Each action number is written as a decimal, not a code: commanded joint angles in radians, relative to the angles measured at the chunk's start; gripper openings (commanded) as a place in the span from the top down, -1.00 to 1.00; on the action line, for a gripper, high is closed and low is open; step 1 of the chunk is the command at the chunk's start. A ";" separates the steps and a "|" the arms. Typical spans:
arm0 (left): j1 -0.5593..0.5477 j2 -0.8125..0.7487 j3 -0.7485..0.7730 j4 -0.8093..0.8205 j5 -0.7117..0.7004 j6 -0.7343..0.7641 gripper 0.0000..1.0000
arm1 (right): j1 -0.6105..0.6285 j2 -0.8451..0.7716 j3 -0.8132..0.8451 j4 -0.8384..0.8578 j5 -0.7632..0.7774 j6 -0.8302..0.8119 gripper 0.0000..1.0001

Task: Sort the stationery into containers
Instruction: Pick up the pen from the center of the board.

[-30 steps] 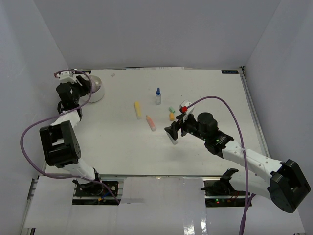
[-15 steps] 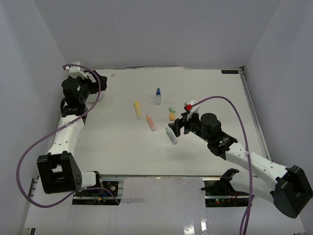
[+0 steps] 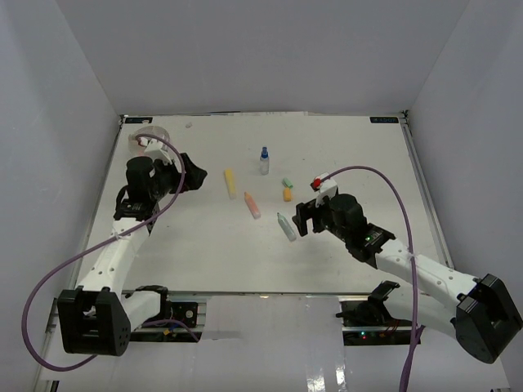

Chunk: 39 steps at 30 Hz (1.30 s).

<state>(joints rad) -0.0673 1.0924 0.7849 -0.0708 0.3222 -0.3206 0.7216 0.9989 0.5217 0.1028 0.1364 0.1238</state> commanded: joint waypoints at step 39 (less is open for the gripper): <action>-0.324 1.046 0.869 -0.526 -0.538 -0.232 -0.49 | -0.004 -0.039 -0.115 0.051 0.005 0.020 -0.86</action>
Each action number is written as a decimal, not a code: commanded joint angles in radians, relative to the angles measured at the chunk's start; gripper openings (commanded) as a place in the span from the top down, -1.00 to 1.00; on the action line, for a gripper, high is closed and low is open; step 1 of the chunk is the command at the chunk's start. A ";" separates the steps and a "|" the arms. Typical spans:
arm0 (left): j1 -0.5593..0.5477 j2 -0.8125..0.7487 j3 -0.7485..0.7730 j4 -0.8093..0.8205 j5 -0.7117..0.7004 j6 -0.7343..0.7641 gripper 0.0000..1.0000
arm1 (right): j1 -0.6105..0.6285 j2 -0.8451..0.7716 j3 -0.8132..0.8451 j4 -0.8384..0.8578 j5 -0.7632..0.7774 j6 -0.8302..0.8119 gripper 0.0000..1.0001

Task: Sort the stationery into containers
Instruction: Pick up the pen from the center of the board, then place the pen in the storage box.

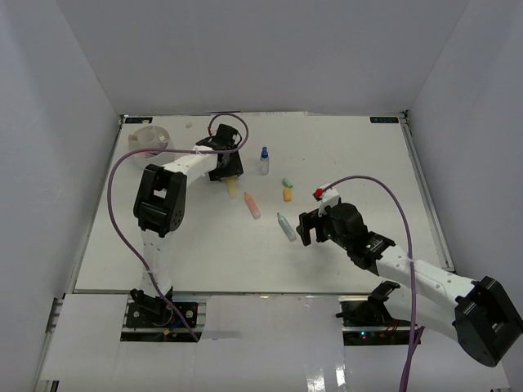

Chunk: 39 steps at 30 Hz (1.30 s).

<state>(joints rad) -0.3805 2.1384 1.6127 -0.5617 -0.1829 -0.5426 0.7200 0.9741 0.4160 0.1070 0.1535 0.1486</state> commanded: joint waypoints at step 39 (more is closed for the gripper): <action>0.586 -0.724 -0.559 0.943 -0.369 0.233 0.79 | -0.004 -0.072 -0.046 0.082 -0.068 -0.001 -0.86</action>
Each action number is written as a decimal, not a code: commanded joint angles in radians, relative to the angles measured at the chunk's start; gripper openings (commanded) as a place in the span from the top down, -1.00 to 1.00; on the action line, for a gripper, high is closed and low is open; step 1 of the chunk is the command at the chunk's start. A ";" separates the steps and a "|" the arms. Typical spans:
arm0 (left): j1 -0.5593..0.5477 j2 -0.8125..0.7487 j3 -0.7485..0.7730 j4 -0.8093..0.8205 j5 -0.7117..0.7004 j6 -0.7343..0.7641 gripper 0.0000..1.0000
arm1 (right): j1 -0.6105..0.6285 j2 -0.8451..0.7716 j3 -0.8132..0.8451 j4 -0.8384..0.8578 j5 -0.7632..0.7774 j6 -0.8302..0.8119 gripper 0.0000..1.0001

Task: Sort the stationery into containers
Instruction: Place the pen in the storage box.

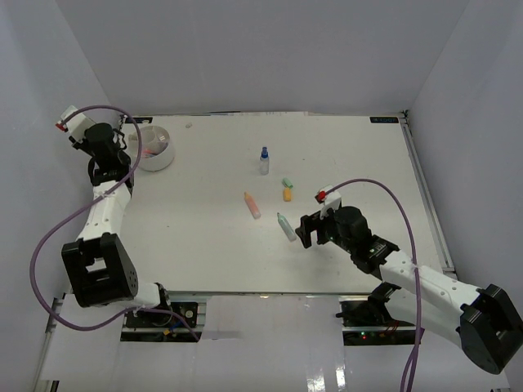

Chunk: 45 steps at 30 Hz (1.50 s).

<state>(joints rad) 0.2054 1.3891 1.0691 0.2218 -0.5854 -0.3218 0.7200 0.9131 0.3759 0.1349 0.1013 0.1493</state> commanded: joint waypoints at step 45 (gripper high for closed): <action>0.037 0.381 -0.061 0.496 0.389 0.012 0.84 | -0.007 0.076 -0.011 0.103 -0.080 -0.016 -0.86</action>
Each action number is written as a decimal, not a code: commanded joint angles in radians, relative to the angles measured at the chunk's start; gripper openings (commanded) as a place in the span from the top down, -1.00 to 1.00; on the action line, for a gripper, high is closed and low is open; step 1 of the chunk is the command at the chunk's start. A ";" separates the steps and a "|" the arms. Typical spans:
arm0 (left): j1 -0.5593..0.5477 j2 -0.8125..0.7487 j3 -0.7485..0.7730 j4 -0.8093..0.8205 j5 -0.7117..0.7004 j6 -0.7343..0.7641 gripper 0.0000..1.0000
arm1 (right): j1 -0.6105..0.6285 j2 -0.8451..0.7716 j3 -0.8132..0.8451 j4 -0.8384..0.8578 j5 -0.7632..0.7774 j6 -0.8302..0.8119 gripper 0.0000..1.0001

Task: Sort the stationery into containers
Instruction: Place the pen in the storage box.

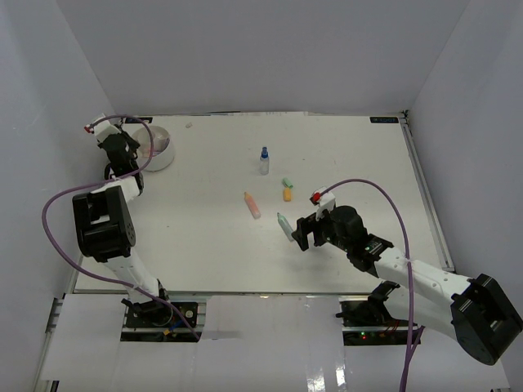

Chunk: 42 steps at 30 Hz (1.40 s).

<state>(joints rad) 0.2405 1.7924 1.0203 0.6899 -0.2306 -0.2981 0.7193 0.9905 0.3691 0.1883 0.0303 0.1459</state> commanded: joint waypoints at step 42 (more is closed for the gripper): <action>-0.006 0.016 -0.012 0.108 0.014 -0.110 0.78 | -0.006 0.005 -0.006 0.060 -0.020 -0.014 -0.86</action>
<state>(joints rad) 0.2382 1.7958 0.9810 0.7929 -0.2272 -0.3950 0.7193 0.9905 0.3679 0.2058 0.0185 0.1459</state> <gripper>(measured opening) 0.379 0.929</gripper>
